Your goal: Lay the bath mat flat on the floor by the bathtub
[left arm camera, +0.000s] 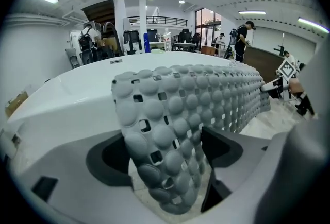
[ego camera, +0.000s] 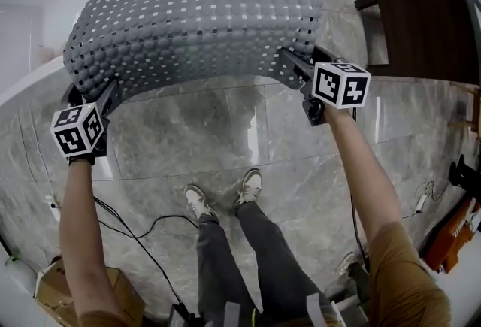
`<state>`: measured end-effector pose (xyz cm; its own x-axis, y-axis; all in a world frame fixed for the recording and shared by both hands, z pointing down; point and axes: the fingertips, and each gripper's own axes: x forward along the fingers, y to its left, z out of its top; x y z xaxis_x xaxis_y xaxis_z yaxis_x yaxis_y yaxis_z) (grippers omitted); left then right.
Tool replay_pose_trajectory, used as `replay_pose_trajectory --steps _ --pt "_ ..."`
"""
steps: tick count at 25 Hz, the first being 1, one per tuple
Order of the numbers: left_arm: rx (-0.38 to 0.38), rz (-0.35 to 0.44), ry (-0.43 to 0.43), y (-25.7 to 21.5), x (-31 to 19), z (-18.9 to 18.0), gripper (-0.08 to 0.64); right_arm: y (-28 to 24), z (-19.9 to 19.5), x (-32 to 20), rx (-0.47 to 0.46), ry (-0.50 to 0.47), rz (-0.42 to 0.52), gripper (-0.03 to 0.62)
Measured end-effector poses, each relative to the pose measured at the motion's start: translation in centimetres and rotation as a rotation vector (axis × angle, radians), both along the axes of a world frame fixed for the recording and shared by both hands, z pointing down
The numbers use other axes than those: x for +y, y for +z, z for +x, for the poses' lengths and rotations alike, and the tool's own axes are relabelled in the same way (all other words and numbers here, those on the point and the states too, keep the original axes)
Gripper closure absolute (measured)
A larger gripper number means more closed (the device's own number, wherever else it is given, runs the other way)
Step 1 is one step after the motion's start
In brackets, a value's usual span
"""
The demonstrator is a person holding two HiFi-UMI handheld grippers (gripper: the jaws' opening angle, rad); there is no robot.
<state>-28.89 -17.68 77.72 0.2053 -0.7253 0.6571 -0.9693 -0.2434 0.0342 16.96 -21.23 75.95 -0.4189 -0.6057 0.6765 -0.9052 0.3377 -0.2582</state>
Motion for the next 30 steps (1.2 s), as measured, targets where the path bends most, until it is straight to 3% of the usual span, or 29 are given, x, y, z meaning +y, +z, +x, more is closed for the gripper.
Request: replay_pose_trajectory --steps 1,2,4,5,12,24,30 --pt "0.005 -0.002 -0.008 -0.4 0.4 -0.1 0.163 -0.3 -0.1 0.3 0.003 -0.006 0.002 0.267" --pt "0.011 -0.005 -0.017 -0.7 0.7 -0.3 0.278 -0.6 -0.1 0.6 0.010 -0.011 0.007 0.287" --pt "0.009 -0.006 -0.012 -1.7 1.2 -0.5 0.300 -1.4 0.0 1.0 0.039 -0.014 0.025 0.335" --pt "-0.001 -0.002 -0.003 -2.3 1.3 -0.5 0.311 -1.9 0.2 1.2 0.055 -0.013 0.035 0.414" --pt "-0.025 0.048 0.026 -7.9 1.3 1.3 0.415 -6.6 0.5 2.1 0.092 -0.039 0.092 0.504" --pt "-0.107 0.197 0.100 -17.2 6.1 2.7 0.440 -16.6 0.2 5.5 0.093 -0.019 0.205 0.535" --pt "-0.142 0.232 0.147 -20.8 8.0 3.8 0.442 -20.0 1.0 7.4 0.106 -0.016 0.223 0.541"
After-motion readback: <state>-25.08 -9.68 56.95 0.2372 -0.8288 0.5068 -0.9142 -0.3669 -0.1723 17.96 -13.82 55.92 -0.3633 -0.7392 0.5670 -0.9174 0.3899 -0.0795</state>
